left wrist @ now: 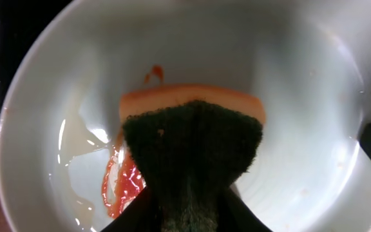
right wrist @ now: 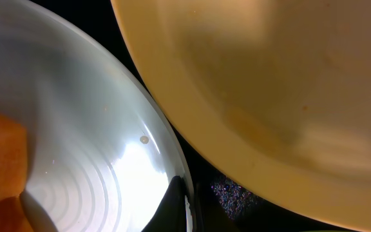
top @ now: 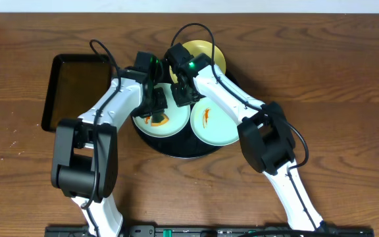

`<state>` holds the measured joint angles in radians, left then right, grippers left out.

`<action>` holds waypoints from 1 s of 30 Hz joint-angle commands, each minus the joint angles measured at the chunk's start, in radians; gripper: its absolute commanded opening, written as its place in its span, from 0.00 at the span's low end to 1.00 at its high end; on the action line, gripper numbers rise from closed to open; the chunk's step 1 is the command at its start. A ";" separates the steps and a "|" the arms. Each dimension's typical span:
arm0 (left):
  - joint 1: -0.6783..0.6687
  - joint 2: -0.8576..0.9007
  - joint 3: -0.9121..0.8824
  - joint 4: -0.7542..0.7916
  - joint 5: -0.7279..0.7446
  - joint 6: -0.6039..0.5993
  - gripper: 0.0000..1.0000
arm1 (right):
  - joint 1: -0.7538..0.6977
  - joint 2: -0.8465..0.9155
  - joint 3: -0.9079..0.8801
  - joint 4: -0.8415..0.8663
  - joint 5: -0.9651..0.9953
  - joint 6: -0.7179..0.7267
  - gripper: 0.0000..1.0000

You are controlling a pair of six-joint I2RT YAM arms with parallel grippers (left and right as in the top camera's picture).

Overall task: Clean dirty plates on tray and stack at the side
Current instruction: 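Scrub the sauce off the light-blue plate with the sponge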

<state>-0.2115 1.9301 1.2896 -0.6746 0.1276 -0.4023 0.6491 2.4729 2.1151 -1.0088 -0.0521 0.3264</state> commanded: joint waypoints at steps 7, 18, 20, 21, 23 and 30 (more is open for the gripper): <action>-0.002 -0.001 -0.014 0.004 -0.016 0.008 0.07 | 0.004 0.033 -0.032 -0.013 -0.008 0.017 0.01; -0.004 -0.013 -0.026 0.038 0.148 -0.034 0.07 | 0.004 0.033 -0.032 -0.009 -0.008 0.018 0.01; -0.004 0.001 -0.026 0.070 0.190 -0.045 0.07 | 0.004 0.033 -0.032 -0.009 -0.009 0.019 0.01; -0.004 0.005 -0.026 0.079 0.190 -0.046 0.07 | 0.004 0.033 -0.032 -0.009 -0.008 0.022 0.01; -0.004 0.027 -0.026 0.097 0.151 -0.045 0.07 | 0.004 0.033 -0.032 -0.009 -0.008 0.022 0.01; -0.003 0.062 -0.026 0.012 -0.206 0.041 0.07 | 0.004 0.033 -0.032 -0.016 -0.008 0.021 0.01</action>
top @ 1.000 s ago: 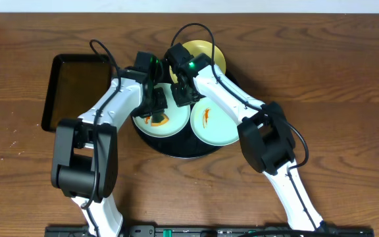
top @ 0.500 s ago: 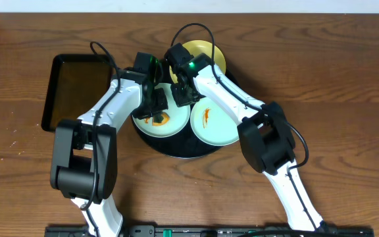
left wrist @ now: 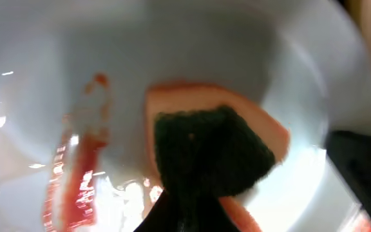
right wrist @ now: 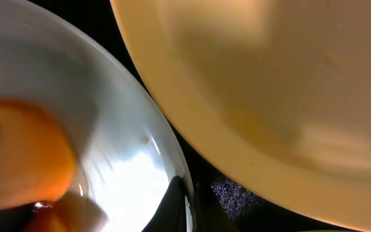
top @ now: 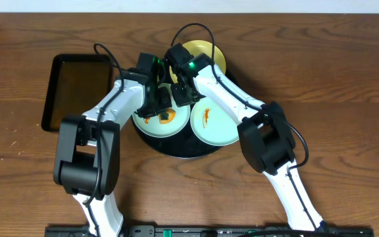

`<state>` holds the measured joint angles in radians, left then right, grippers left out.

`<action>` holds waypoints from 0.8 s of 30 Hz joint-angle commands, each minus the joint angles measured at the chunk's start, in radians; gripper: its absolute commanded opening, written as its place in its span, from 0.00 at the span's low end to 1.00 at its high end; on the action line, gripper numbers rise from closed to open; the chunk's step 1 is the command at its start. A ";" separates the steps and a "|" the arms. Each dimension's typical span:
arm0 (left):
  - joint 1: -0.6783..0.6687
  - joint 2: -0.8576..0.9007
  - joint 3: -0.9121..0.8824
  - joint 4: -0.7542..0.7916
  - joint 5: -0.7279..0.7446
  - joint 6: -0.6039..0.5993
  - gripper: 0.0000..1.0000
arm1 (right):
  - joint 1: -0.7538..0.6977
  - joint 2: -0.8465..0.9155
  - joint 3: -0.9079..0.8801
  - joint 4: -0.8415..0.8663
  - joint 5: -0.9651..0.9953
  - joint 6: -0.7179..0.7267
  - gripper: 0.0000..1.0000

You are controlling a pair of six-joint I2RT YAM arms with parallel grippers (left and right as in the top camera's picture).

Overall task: Clean dirty plates on tray and stack at the side
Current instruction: 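Scrub the sauce off the light-blue plate with the sponge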

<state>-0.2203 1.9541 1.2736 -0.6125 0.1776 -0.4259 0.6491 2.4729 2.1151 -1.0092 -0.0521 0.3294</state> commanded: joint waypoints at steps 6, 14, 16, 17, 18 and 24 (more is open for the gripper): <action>0.006 0.037 -0.001 -0.079 -0.608 0.079 0.07 | 0.004 0.033 -0.032 -0.016 -0.008 0.018 0.01; 0.005 -0.097 0.039 -0.064 -0.451 0.093 0.07 | 0.004 0.033 -0.032 -0.016 -0.008 0.018 0.01; 0.005 -0.116 0.039 -0.060 -0.333 0.092 0.07 | 0.004 0.033 -0.032 -0.016 -0.008 0.018 0.01; 0.005 -0.118 0.039 -0.056 -0.241 0.092 0.07 | 0.004 0.033 -0.032 -0.016 -0.008 0.018 0.01; 0.005 -0.114 0.037 -0.050 -0.176 0.092 0.07 | 0.004 0.033 -0.032 -0.016 -0.008 0.018 0.01; 0.005 -0.024 0.005 0.062 -0.064 0.002 0.07 | 0.004 0.033 -0.032 -0.016 -0.008 0.018 0.01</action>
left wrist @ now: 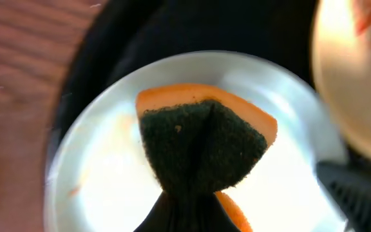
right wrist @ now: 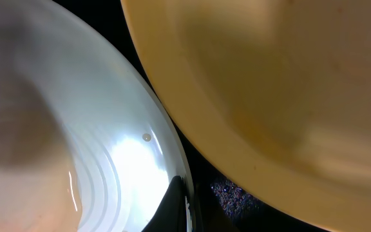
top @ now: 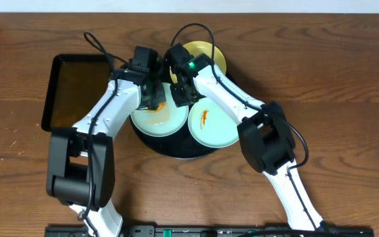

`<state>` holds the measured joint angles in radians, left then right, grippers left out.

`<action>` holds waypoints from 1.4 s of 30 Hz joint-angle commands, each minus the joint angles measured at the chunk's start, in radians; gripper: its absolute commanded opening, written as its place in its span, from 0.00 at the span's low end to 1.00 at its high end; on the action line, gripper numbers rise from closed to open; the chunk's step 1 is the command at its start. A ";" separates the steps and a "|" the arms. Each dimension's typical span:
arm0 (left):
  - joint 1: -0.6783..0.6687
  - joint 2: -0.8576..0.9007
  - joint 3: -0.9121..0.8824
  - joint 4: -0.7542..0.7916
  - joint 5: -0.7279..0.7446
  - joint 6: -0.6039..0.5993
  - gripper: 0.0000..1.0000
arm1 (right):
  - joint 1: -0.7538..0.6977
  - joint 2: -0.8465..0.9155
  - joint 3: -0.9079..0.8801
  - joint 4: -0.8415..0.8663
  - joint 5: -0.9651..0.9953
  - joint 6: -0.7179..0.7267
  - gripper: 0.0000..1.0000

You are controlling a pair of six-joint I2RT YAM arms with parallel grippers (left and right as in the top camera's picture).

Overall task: Clean dirty plates on tray and stack at the side
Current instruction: 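Scrub the sauce off the light-blue plate with the sponge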

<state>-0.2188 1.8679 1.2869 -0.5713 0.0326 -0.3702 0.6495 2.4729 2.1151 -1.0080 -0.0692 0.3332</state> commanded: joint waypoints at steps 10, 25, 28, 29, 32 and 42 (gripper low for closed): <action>0.014 0.180 -0.007 0.070 -0.185 -0.046 0.07 | 0.003 0.033 -0.032 -0.028 0.012 0.014 0.01; 0.015 -0.020 0.022 -0.134 -0.371 -0.065 0.07 | -0.016 0.033 -0.032 -0.032 0.013 0.030 0.01; 0.014 -0.060 0.022 -0.134 -0.136 -0.065 0.07 | -0.016 0.033 -0.032 -0.032 0.013 0.030 0.01; 0.014 -0.058 0.021 -0.135 -0.060 -0.065 0.07 | -0.016 0.033 -0.032 -0.032 0.012 0.030 0.01; 0.014 -0.041 -0.014 -0.135 0.063 -0.076 0.08 | -0.016 0.033 -0.032 -0.034 0.012 0.030 0.01; 0.014 0.086 -0.099 -0.076 0.153 -0.089 0.07 | -0.016 0.033 -0.032 -0.035 0.013 0.030 0.01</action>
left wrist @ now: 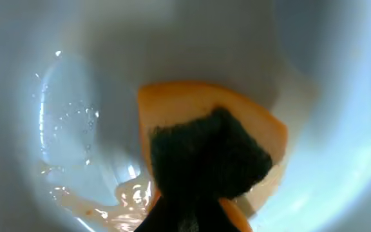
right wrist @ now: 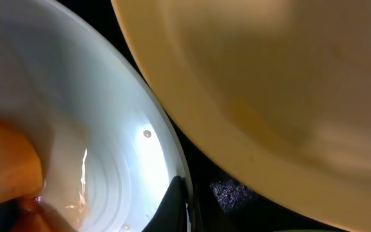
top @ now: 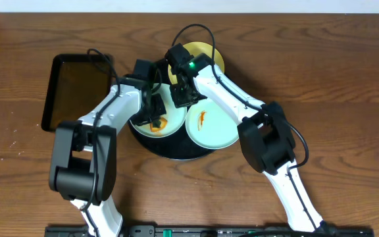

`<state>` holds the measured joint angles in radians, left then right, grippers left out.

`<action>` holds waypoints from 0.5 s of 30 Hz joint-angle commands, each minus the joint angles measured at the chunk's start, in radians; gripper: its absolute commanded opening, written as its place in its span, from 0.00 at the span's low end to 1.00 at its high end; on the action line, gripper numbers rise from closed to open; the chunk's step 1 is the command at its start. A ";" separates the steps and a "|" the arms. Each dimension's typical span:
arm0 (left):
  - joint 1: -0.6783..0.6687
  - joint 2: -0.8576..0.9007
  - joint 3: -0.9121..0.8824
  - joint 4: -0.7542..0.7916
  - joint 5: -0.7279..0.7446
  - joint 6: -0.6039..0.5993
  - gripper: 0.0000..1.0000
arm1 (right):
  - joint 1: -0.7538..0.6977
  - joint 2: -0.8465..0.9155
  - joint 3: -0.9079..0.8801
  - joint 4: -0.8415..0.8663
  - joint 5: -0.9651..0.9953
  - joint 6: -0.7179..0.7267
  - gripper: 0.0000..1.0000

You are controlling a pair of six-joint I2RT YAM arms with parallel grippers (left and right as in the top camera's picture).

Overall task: Clean dirty plates on tray and stack at the side
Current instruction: 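Scrub the sauce off the light-blue plate with the sponge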

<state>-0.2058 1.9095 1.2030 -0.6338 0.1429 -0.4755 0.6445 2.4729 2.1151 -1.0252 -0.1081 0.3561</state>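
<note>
A pale plate [top: 143, 122] lies on the left of the round black tray [top: 170, 146]. My left gripper [left wrist: 190, 216] is shut on an orange sponge [left wrist: 211, 151] with a dark green scouring face, pressed down on this plate. A thin orange sauce film [left wrist: 108, 200] is left beside it. My right gripper [right wrist: 181, 205] is shut on the far right rim of the same plate [right wrist: 108, 148]. A pale green plate [top: 217, 128] with an orange stain [top: 201, 118] lies on the tray's right. A yellow plate [top: 209, 55] lies at the tray's back.
A dark rectangular tray [top: 74, 89] sits on the wooden table [top: 334, 79] to the left of the round tray. Both arms cross over the round tray's middle. The yellow plate [right wrist: 282, 84] sits close beside my right gripper.
The left gripper with the sponge was up over the plate's far side; now it is lower and nearer, pressed on the plate. The right gripper keeps its hold on the rim.
First the sponge pressed on the left plate next to a red sauce streak while the right gripper pinched the rim. Then it was beside the streak, blurred. Later it was held above a plate with only a faint smear. Now it presses on a thin orange film.
</note>
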 commanded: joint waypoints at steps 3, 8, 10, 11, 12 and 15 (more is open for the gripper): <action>0.002 0.042 -0.014 -0.044 -0.096 0.048 0.07 | -0.011 0.033 -0.032 -0.023 0.051 0.007 0.01; 0.002 0.021 0.006 -0.098 -0.468 0.048 0.07 | -0.011 0.033 -0.032 -0.023 0.051 0.006 0.01; 0.002 -0.012 0.028 -0.110 -0.611 0.048 0.07 | -0.011 0.033 -0.032 -0.023 0.051 0.006 0.01; 0.002 -0.026 0.036 -0.109 -0.632 0.047 0.07 | -0.011 0.033 -0.032 -0.022 0.051 0.006 0.01; 0.002 -0.049 0.049 -0.103 -0.634 0.048 0.07 | -0.011 0.033 -0.032 -0.021 0.052 0.006 0.01; 0.002 -0.123 0.061 -0.070 -0.621 0.047 0.07 | -0.009 0.033 -0.032 -0.013 0.051 -0.024 0.01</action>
<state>-0.2237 1.8812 1.2278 -0.7200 -0.3298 -0.4400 0.6445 2.4729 2.1151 -1.0252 -0.1081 0.3557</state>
